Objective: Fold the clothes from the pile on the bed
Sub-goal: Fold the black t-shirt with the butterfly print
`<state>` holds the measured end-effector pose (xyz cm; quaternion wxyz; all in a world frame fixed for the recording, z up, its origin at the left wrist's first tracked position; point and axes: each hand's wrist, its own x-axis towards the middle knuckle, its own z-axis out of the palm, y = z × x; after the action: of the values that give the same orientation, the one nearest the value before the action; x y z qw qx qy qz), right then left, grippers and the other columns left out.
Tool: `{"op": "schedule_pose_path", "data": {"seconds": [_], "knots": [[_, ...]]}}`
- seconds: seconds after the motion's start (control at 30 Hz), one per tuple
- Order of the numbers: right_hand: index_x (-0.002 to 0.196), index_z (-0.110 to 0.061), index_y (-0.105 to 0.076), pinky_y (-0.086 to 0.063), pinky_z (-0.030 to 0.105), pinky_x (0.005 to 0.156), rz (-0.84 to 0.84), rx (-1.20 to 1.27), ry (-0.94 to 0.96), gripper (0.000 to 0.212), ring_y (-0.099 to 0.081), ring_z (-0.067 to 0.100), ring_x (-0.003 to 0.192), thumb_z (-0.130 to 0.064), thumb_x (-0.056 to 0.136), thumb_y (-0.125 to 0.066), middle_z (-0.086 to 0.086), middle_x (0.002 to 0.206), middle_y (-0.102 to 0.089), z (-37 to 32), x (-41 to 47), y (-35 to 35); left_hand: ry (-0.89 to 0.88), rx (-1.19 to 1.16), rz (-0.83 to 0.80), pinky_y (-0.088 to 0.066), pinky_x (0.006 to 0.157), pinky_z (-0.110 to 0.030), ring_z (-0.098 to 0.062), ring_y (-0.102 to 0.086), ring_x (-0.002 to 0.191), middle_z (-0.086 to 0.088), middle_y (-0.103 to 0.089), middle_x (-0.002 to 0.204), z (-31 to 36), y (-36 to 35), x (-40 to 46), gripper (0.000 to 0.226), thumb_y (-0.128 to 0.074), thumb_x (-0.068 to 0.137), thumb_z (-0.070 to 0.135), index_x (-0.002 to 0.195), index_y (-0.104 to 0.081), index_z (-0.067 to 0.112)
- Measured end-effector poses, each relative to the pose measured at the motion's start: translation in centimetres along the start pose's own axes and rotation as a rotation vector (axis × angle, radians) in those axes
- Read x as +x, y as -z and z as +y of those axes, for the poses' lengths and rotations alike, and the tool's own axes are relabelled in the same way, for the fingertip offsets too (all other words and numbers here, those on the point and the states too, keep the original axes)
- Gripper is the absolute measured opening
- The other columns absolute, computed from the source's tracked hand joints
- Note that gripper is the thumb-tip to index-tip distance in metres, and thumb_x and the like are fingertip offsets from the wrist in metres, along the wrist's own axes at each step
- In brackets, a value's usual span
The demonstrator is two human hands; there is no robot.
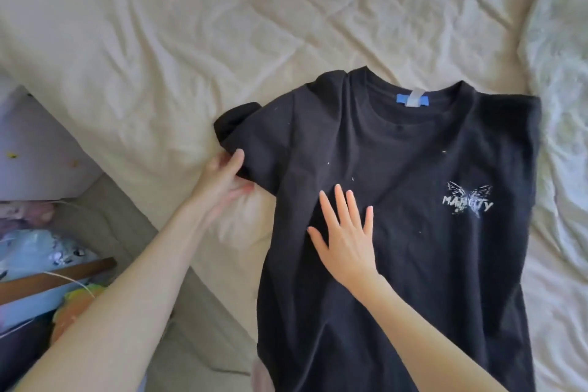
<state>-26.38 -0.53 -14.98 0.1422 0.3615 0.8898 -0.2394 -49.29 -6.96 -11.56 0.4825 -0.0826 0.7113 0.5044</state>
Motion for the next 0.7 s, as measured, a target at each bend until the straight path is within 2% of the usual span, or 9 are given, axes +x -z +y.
{"op": "schedule_pose_path", "data": {"seconds": [0.07,0.17,0.27,0.37,0.43,0.5,0.57,0.63,0.7], "knots": [[0.152,-0.026,-0.011,0.002,0.049,0.116,-0.044,-0.025,-0.030,0.064,0.004,0.023,0.147,-0.050,0.097,-0.035,0.003,0.160,0.000,-0.1,-0.4,-0.5,0.055,-0.010,-0.048,-0.055,0.078,-0.035,-0.024,-0.065,0.090,-0.009,-0.064,0.102,-1.1,-0.2,-0.8,0.026,-0.054,0.095,0.029,0.112,-0.054,0.010],[0.152,-0.027,-0.009,0.002,0.047,0.116,-0.095,0.009,-0.057,0.063,0.007,0.021,0.147,-0.047,0.098,-0.036,0.000,0.160,0.003,0.1,0.1,-0.2,-0.099,0.005,0.077,-0.052,0.066,-0.023,-0.013,-0.055,0.065,-0.002,-0.057,0.071,-2.0,0.1,-2.0,0.009,-0.060,0.092,0.015,0.085,-0.058,0.010],[0.152,-0.028,-0.008,0.002,0.047,0.116,-0.148,0.039,-0.072,0.063,0.009,0.020,0.147,-0.044,0.099,-0.037,-0.001,0.160,0.006,0.0,0.6,0.4,-0.163,0.070,0.185,-0.053,0.073,-0.025,-0.011,-0.057,0.065,0.003,-0.059,0.063,-2.9,1.5,-3.3,0.006,-0.064,0.089,0.017,0.086,-0.061,0.012],[0.152,-0.028,-0.007,0.002,0.047,0.116,-0.168,0.029,-0.080,0.062,0.010,0.020,0.147,-0.043,0.099,-0.037,-0.001,0.160,0.007,0.0,0.4,0.8,-0.092,-0.068,0.279,-0.053,0.074,-0.029,-0.015,-0.060,0.069,0.003,-0.061,0.062,-3.9,3.4,-4.7,0.005,-0.062,0.089,0.016,0.086,-0.059,0.013],[0.152,-0.027,-0.010,0.001,0.047,0.117,-0.164,0.044,-0.096,0.059,0.009,0.020,0.147,-0.041,0.100,-0.036,-0.001,0.160,0.005,-0.3,0.4,0.9,0.031,-0.148,0.352,-0.051,0.068,-0.029,-0.018,-0.060,0.070,-0.004,-0.062,0.070,-4.5,4.7,-5.3,0.004,-0.056,0.090,0.014,0.087,-0.058,0.013],[0.151,-0.026,-0.017,0.000,0.048,0.117,-0.145,0.134,-0.150,0.055,0.006,0.019,0.147,-0.039,0.101,-0.035,-0.001,0.160,-0.001,-1.0,0.6,1.1,0.193,-0.156,0.340,-0.049,0.065,-0.029,-0.020,-0.062,0.073,-0.010,-0.065,0.081,-4.8,5.8,-5.5,0.009,-0.050,0.092,0.013,0.093,-0.058,0.010],[0.150,-0.022,-0.023,-0.002,0.050,0.117,-0.068,0.271,-0.244,0.053,0.001,0.019,0.147,-0.037,0.100,-0.037,0.000,0.160,-0.008,-2.3,1.0,1.5,0.236,-0.093,0.336,-0.048,0.065,-0.029,-0.021,-0.063,0.080,-0.013,-0.067,0.096,-4.4,6.5,-4.8,0.014,-0.047,0.094,0.012,0.103,-0.057,0.007],[0.149,-0.017,-0.026,-0.007,0.052,0.116,0.068,0.281,-0.227,0.056,-0.006,0.022,0.147,-0.036,0.099,-0.043,0.005,0.159,-0.014,-3.8,1.3,1.8,0.065,0.090,0.420,-0.047,0.073,-0.031,-0.023,-0.059,0.093,-0.013,-0.060,0.117,-3.0,7.2,-3.3,0.018,-0.050,0.093,0.013,0.111,-0.050,0.010],[0.146,-0.013,-0.034,-0.014,0.055,0.114,0.195,0.155,-0.052,0.059,-0.016,0.029,0.145,-0.033,0.094,-0.054,0.011,0.156,-0.023,-5.6,1.4,1.9,-0.322,0.473,0.418,-0.040,0.096,-0.033,-0.025,-0.048,0.118,-0.011,-0.046,0.135,-0.1,7.6,-1.5,0.037,-0.058,0.090,0.013,0.126,-0.046,0.010]]}}
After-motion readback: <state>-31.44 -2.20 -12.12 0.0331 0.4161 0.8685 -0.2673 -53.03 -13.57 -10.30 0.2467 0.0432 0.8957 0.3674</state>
